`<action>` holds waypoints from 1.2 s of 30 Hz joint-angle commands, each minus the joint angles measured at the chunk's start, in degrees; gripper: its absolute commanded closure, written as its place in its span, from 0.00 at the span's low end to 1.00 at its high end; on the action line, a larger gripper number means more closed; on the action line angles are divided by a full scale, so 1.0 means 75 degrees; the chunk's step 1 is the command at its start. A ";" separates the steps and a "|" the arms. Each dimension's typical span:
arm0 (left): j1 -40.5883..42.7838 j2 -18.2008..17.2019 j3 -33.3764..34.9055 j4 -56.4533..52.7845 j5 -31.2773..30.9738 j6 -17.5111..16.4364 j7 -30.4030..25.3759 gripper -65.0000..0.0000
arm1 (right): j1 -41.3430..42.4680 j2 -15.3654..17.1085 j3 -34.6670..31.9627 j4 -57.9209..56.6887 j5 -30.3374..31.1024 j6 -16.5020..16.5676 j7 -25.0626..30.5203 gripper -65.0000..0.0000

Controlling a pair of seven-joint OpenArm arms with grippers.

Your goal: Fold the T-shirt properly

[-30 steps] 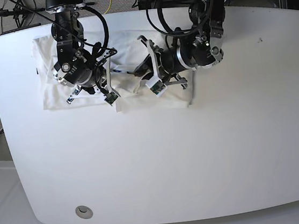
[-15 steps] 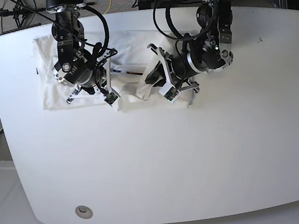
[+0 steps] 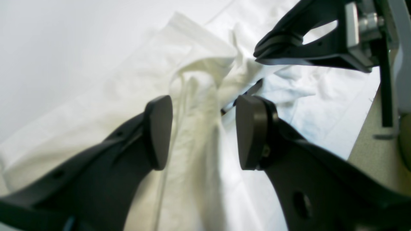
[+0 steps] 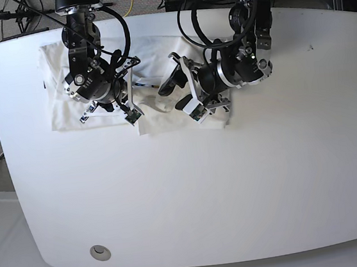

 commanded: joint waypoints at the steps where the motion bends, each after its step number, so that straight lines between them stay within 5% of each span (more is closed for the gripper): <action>1: -0.0106 0.0081 0.0161 0.0153 -0.0164 -0.0037 -0.0171 0.54 | 0.0065 0.0009 0.0002 0.0117 0.0014 -0.0004 0.0057 1.00; 8: -0.0223 0.0034 0.0068 0.0176 -0.0152 -0.0037 -0.0171 0.54 | 0.0065 0.0032 0.0025 0.0117 0.0014 -0.0004 0.0057 1.00; 24: -0.0211 -0.1443 -0.1011 0.0223 -0.0129 -0.0037 -0.0171 0.55 | 0.0065 0.0021 0.0037 0.0117 0.0014 -0.0004 0.0057 1.00; 36: 0.0187 -0.1408 -0.0741 0.0001 -0.0117 -0.0037 -0.0487 0.55 | 0.0100 -0.0003 0.0025 0.0117 0.0014 -0.0004 0.0057 1.00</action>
